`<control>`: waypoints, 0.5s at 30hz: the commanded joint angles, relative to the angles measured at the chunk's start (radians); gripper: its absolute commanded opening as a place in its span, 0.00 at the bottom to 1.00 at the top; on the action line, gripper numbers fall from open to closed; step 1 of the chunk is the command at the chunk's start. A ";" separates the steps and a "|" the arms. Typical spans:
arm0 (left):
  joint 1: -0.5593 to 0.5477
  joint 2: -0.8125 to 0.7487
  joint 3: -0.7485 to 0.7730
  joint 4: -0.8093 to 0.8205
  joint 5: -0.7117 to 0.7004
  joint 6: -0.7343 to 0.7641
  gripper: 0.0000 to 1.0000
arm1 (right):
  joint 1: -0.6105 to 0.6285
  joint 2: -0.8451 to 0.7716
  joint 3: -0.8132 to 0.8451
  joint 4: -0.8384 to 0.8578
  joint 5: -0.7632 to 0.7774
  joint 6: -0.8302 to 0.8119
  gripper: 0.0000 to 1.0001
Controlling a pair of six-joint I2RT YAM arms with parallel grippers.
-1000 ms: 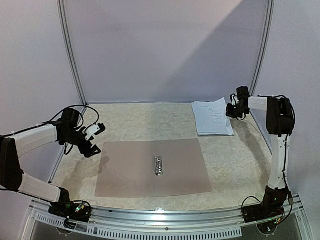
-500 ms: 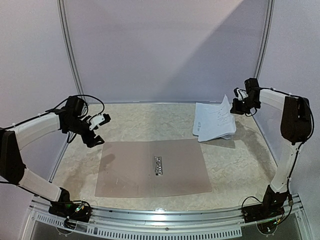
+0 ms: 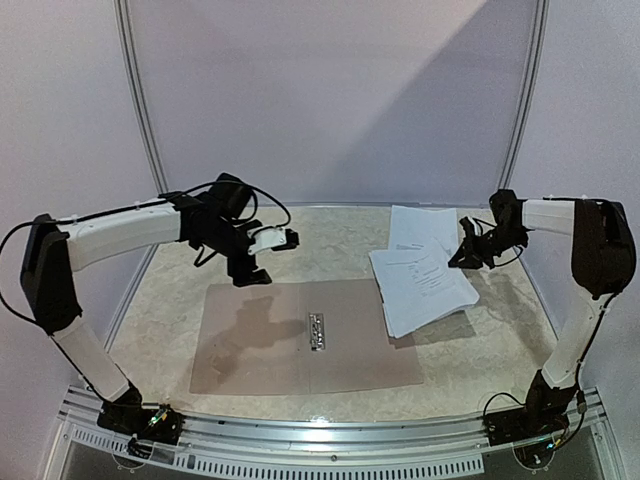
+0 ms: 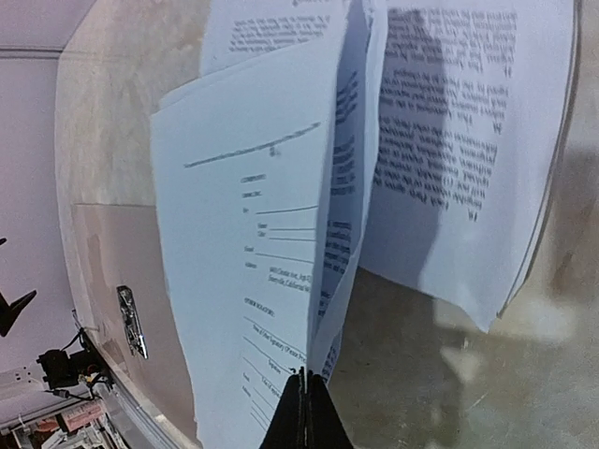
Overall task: Put the files into the folder
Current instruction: Place the file at the center of the board.
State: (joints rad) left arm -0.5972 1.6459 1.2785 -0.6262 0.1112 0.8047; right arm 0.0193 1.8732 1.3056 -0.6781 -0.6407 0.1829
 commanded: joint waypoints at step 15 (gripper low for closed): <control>-0.265 0.355 0.315 0.015 -0.102 -0.021 0.84 | 0.124 -0.035 -0.111 -0.016 0.303 -0.032 0.22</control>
State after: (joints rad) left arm -0.8536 2.0033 1.5692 -0.6178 0.0154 0.8032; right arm 0.1211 1.8729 1.2091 -0.6922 -0.4385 0.1696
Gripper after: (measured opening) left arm 0.839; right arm 0.223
